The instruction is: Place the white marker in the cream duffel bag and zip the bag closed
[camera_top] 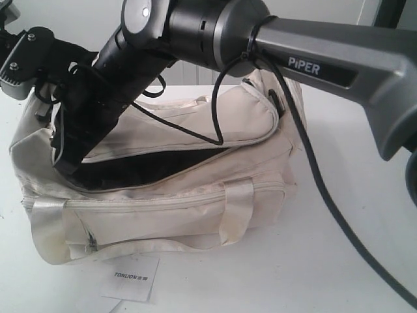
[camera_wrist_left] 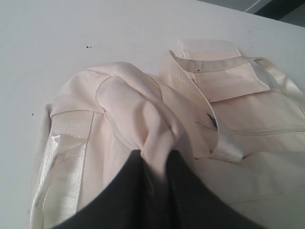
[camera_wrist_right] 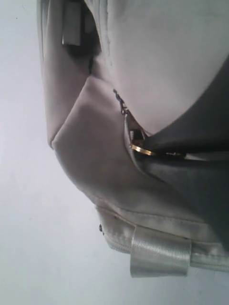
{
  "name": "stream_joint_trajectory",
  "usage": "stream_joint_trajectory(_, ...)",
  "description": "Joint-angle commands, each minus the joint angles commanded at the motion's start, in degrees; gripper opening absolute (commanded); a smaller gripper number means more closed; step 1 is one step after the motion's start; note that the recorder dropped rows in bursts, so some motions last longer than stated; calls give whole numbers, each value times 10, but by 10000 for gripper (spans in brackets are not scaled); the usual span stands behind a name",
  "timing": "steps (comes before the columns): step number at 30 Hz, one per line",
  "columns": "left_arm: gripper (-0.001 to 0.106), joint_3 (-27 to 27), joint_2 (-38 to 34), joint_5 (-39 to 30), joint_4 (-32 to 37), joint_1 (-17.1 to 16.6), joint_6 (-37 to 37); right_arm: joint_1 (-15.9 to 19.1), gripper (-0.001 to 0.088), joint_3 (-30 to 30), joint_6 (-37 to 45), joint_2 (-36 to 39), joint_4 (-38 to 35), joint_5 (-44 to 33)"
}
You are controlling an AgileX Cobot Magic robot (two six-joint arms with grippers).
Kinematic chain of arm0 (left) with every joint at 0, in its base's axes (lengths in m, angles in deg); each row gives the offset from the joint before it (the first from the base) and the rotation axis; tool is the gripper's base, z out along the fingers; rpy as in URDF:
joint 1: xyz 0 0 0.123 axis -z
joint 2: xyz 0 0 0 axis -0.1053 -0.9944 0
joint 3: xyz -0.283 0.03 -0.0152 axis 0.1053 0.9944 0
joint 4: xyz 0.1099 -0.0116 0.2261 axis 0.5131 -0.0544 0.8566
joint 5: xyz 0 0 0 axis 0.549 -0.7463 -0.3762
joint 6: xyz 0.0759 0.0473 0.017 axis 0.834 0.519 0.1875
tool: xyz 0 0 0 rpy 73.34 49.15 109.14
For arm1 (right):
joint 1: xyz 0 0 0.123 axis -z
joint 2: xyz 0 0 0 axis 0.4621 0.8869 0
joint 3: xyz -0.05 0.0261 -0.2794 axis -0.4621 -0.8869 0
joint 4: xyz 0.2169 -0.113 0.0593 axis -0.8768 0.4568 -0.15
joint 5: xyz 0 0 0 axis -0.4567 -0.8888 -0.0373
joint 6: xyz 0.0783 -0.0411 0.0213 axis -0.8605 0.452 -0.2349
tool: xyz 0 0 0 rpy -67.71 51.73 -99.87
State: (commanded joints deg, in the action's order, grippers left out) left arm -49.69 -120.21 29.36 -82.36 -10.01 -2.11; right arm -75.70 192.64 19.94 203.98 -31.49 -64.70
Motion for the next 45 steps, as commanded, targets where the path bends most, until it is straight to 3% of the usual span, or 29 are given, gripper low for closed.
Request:
stream_joint_trajectory(11, 0, 0, 0, -1, 0, 0, 0, 0, 0, 0, 19, -1, -3, -35)
stream_joint_trajectory(20, 0, 0, 0, -3, 0, 0, 0, 0, 0, 0, 10, 0, 1, 16)
stream_joint_trajectory(23, 142, 0, 0, -5, 0, 0, 0, 0, 0, 0, -3, 8, 1, 43)
stream_joint_trajectory(28, 648, 0, 20, -23, 16, -7, -8, 0, 0, 0, -21, 17, 0, 77)
stream_joint_trajectory(29, 695, 0, 27, -28, 19, -12, -26, 0, 0, 0, -28, 18, 0, 82)
stream_joint_trajectory(35, 653, 1, 102, -106, 48, -56, -59, 0, 0, 0, -39, 18, 1, 84)
stream_joint_trajectory(39, 617, 46, 163, -165, 57, -61, -52, 0, 0, 0, -76, 18, 19, 80)
stream_joint_trajectory(45, 617, 200, 265, -172, 25, -49, -53, 0, 0, 0, -96, 18, 69, 38)
